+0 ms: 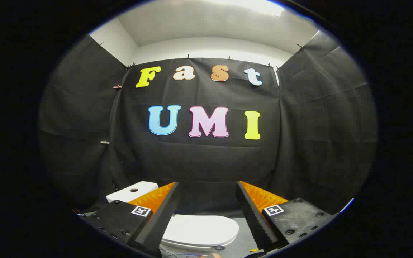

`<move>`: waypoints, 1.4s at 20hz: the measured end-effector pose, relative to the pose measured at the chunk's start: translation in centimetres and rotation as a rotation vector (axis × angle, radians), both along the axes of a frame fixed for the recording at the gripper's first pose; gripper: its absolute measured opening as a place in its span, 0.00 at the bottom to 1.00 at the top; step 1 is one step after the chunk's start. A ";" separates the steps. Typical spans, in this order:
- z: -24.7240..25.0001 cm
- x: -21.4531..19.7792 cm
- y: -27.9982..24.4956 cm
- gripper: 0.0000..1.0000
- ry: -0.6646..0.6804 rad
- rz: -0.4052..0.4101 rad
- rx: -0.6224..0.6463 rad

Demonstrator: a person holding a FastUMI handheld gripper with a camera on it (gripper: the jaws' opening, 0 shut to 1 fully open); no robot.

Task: Open the toilet lid.

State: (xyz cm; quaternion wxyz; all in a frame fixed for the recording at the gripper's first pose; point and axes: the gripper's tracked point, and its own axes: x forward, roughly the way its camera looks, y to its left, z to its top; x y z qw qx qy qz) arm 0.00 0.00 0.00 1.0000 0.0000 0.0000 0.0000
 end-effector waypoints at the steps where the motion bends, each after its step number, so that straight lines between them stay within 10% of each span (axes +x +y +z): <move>1: 0.0 0.0 0.2 0.98 0.001 0.006 -0.002; 28: -0.8 0.7 1.6 0.98 0.005 0.077 0.001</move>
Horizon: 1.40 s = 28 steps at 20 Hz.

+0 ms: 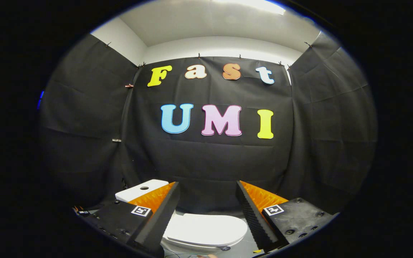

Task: Open the toilet lid.

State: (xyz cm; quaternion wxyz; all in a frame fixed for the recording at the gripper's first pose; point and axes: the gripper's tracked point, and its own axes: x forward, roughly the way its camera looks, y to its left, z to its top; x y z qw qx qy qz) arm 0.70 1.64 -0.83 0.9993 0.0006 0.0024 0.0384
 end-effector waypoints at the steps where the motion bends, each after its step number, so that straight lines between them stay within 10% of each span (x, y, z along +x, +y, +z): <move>1: -0.2 0.0 -0.2 0.98 0.003 -0.009 -0.005; 15: -7.2 3.9 -3.7 0.99 0.119 -0.098 0.130; 28: -24.1 8.2 -9.0 0.98 0.355 -0.206 0.356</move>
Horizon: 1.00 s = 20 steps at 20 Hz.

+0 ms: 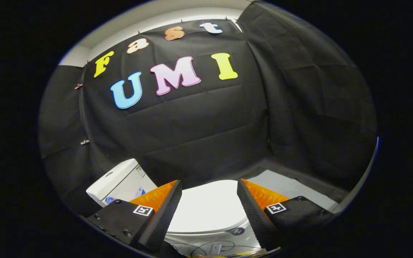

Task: Open the toilet lid.

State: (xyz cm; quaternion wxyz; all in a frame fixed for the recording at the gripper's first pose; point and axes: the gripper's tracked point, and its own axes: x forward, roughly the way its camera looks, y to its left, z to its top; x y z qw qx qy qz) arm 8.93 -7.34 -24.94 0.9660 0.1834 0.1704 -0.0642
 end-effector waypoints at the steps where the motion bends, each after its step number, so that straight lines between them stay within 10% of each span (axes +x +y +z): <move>1: -1.6 0.2 -0.4 0.98 0.028 -0.007 0.014; 20: -22.7 -1.4 -2.9 0.97 0.347 -0.131 0.504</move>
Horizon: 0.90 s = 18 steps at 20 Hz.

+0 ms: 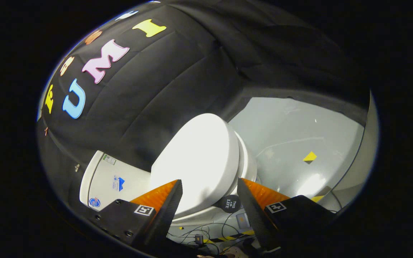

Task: Open the toilet lid.

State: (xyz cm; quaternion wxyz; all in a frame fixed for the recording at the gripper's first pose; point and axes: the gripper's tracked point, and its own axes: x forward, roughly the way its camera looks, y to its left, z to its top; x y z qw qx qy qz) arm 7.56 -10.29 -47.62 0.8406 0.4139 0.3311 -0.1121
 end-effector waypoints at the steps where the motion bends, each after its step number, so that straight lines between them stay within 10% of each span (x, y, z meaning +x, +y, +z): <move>1: -0.8 -0.2 0.0 0.97 0.011 -0.013 0.035; 12: -6.9 -1.9 1.3 0.89 0.050 -0.100 0.308; 18: -8.3 -1.5 2.3 0.55 0.054 -0.099 0.370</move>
